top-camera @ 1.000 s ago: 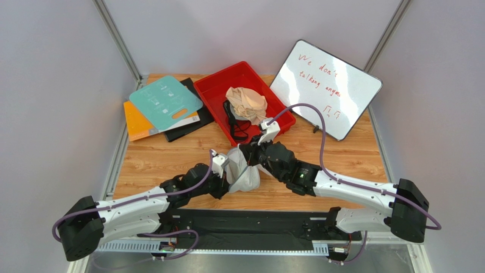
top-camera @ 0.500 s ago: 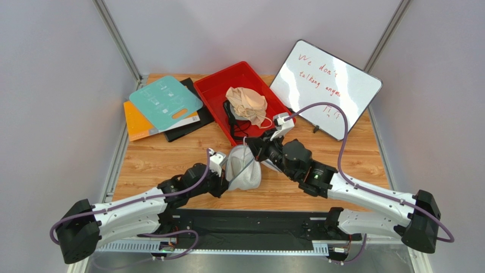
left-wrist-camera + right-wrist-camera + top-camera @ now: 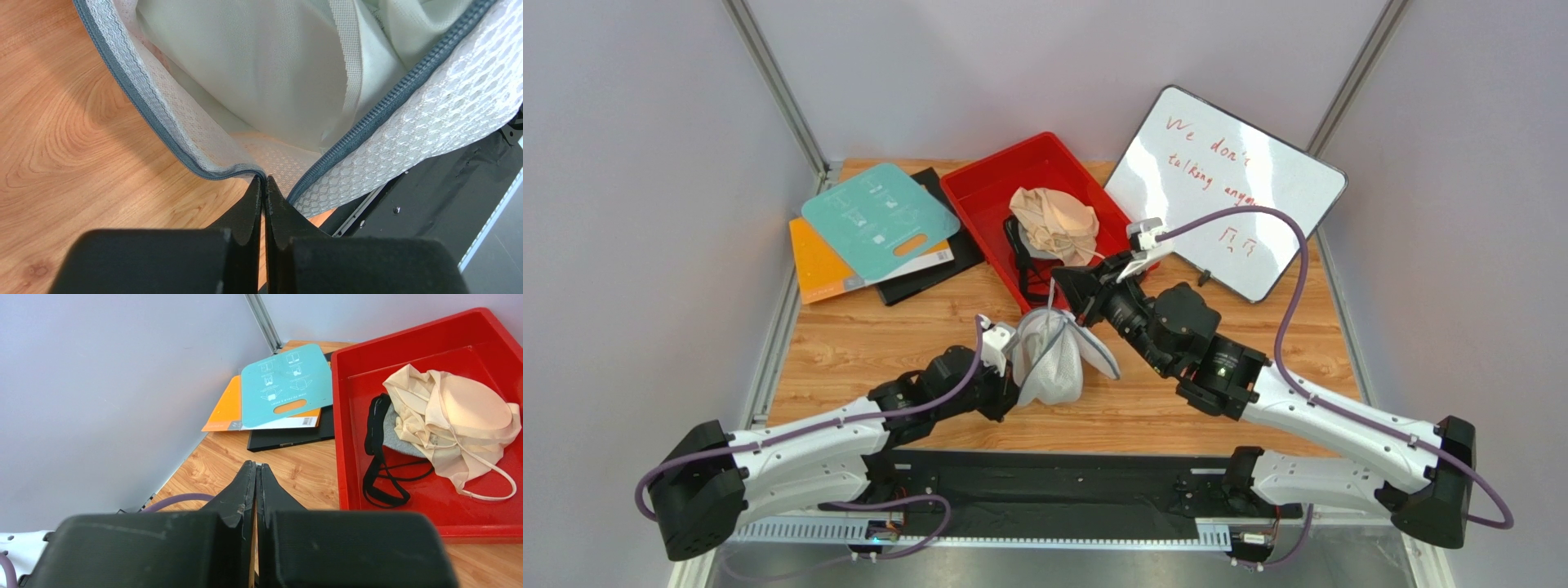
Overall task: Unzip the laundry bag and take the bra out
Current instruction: Pick up the bra from the laundry bag.
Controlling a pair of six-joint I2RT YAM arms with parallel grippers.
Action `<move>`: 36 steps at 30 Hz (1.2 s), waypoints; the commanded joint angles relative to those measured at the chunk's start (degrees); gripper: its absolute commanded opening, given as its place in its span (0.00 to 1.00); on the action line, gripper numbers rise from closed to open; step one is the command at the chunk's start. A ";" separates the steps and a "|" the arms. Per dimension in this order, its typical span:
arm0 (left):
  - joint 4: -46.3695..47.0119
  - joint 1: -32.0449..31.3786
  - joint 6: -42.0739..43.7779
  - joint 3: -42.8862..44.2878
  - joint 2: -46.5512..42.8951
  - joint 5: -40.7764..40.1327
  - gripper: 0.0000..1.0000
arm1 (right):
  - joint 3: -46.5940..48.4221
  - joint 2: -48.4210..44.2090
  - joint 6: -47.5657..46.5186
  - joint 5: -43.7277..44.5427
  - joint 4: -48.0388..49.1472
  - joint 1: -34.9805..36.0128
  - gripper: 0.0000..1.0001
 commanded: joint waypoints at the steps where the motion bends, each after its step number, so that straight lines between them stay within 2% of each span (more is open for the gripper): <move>1: -0.82 -0.32 1.25 1.76 -0.23 -0.60 0.00 | 5.14 0.12 -3.18 1.09 2.97 -0.98 0.00; 14: -0.82 -0.32 1.25 0.62 -0.14 -0.60 0.00 | 12.17 0.91 -1.43 -7.25 3.50 -6.87 0.00; 16: -2.12 -0.32 1.08 0.88 -1.02 -2.53 0.00 | 11.83 0.91 -0.82 -8.31 2.88 -6.87 0.00; 20: -4.33 -0.32 1.07 3.77 -4.44 -3.85 0.00 | 4.99 -1.27 2.78 -8.93 -0.88 -6.79 0.00; 22: -6.34 -0.32 1.51 5.18 -6.29 -4.99 0.00 | -1.69 -4.08 6.02 -9.10 -1.60 -6.79 0.00; 27: -8.73 -0.32 3.44 10.19 -6.48 -4.30 0.01 | -12.33 -7.17 10.78 -12.80 -2.83 -4.52 0.00; 29: -8.99 -0.32 3.80 11.77 -5.95 -3.94 0.04 | -15.15 -7.26 11.31 -11.05 -3.53 -2.75 0.00; 33: -9.26 -0.32 3.63 13.36 -4.72 -2.10 0.40 | -17.09 -7.26 12.20 -9.72 -3.80 -0.64 0.00; 35: -8.99 -0.49 3.36 13.37 -4.63 -1.39 0.45 | -17.09 -7.17 11.85 -9.37 -4.06 -0.63 0.00; 36: -8.47 -0.50 2.93 13.19 -4.63 -1.30 0.52 | -16.92 -7.08 11.32 -9.11 -4.06 -0.55 0.00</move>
